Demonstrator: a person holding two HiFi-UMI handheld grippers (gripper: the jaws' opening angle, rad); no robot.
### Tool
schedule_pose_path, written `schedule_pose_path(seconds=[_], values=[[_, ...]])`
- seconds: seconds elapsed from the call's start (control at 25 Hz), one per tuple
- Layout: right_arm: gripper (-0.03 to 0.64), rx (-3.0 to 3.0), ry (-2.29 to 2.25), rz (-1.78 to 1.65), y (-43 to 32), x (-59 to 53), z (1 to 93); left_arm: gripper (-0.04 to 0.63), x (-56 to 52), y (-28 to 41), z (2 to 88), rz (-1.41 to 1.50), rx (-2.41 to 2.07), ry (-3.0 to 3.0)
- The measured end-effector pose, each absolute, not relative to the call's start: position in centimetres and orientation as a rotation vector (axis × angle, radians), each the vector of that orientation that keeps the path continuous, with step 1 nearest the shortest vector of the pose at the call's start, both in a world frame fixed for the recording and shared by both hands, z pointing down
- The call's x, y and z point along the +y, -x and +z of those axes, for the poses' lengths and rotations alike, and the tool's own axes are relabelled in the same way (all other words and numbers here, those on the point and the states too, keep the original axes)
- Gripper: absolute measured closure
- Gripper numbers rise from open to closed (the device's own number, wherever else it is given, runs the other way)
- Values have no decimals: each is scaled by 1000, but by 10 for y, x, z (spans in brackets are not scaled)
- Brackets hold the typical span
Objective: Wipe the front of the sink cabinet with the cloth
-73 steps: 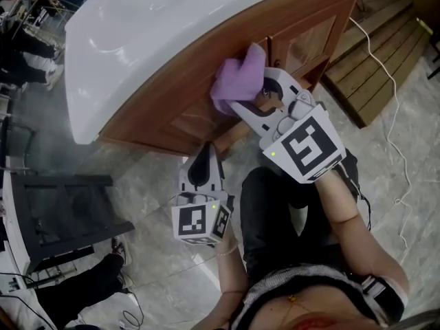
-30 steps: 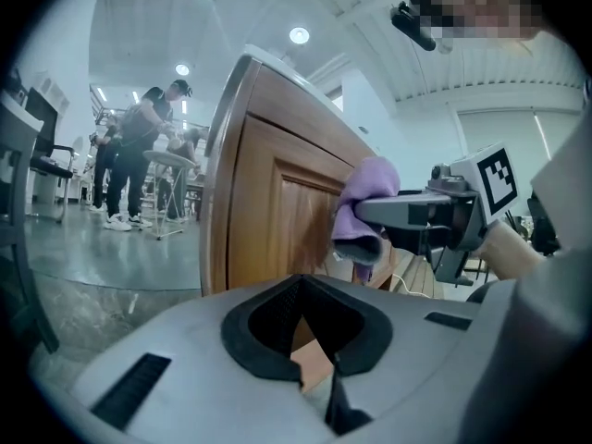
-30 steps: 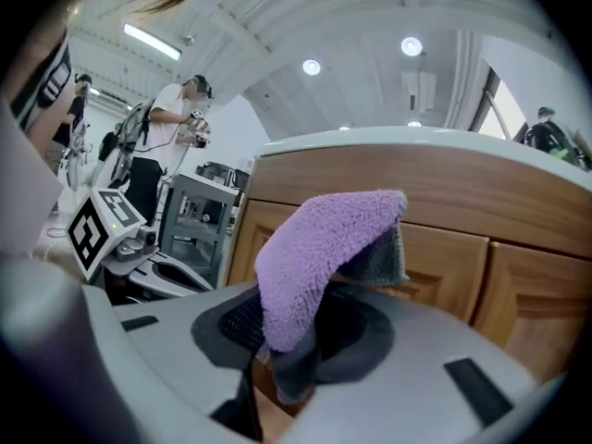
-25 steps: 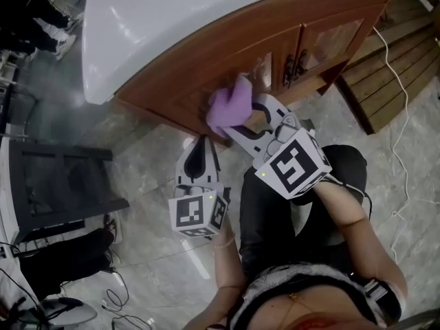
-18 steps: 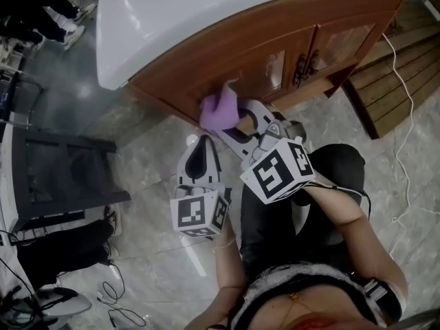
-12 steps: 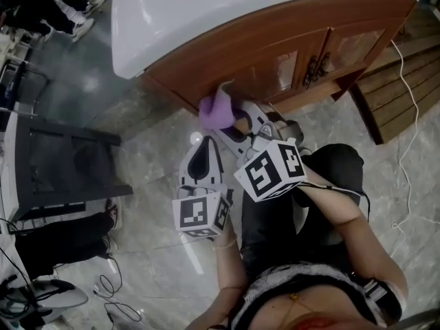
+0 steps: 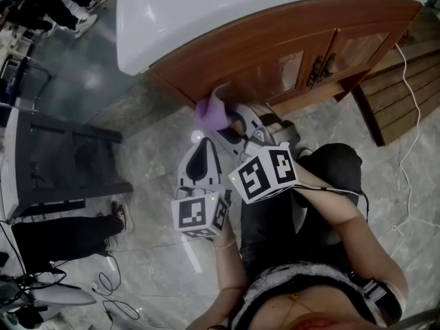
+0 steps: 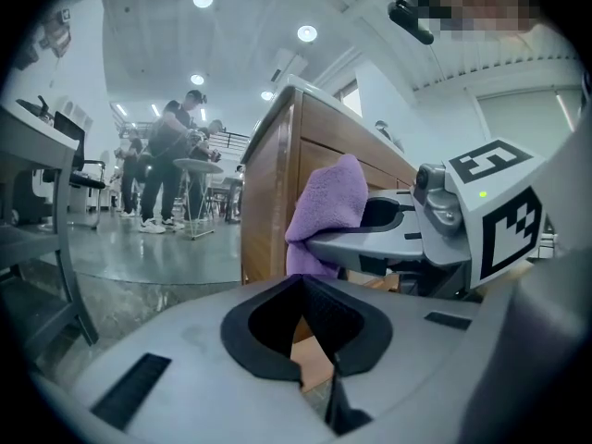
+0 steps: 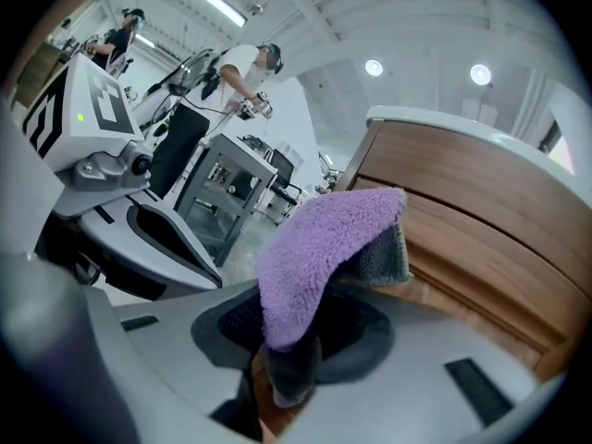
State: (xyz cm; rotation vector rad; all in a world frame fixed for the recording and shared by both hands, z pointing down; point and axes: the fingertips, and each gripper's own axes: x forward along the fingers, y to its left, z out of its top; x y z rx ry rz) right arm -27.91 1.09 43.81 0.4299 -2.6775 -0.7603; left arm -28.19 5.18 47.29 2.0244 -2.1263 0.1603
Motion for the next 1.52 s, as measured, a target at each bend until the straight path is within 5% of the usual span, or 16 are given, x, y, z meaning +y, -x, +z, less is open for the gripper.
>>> schedule_pose_path(seconds=[1.52], values=[[453,-2643,-562,-682,229,-34,445,595,14,245,484,148,-1983,-2135]])
